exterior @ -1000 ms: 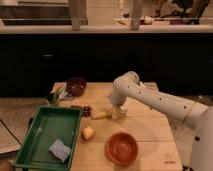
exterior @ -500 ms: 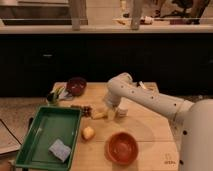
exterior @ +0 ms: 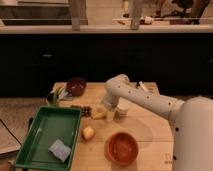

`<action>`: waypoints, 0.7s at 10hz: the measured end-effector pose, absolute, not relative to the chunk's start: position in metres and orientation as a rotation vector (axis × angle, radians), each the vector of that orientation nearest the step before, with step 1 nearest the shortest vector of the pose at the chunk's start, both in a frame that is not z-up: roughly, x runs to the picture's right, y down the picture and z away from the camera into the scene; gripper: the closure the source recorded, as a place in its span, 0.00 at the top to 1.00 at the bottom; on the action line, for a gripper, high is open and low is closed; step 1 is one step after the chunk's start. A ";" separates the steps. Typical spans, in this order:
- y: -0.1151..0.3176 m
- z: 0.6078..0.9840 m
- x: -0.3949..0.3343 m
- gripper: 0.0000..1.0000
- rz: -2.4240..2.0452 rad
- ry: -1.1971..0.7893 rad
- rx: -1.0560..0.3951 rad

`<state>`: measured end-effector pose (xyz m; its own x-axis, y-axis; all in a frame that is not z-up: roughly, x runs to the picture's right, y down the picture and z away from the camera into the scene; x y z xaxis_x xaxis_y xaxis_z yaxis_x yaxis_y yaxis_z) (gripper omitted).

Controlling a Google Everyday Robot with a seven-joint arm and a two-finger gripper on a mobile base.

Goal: Place banana in red bowl

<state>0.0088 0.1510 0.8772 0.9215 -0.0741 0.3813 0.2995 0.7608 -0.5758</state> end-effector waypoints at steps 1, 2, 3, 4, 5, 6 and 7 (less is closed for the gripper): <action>0.152 0.878 0.009 0.80 -0.208 -0.351 -0.684; 0.153 0.879 0.010 0.80 -0.208 -0.351 -0.690; 0.154 0.880 0.011 0.80 -0.208 -0.351 -0.694; 0.154 0.881 0.011 0.80 -0.208 -0.350 -0.698; 0.155 0.882 0.011 0.80 -0.208 -0.351 -0.701; 0.155 0.883 0.010 0.80 -0.209 -0.351 -0.705; 0.156 0.884 0.010 0.80 -0.211 -0.350 -0.709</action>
<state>0.0098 0.1563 0.8844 0.9210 -0.0713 0.3830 0.3059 0.7411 -0.5976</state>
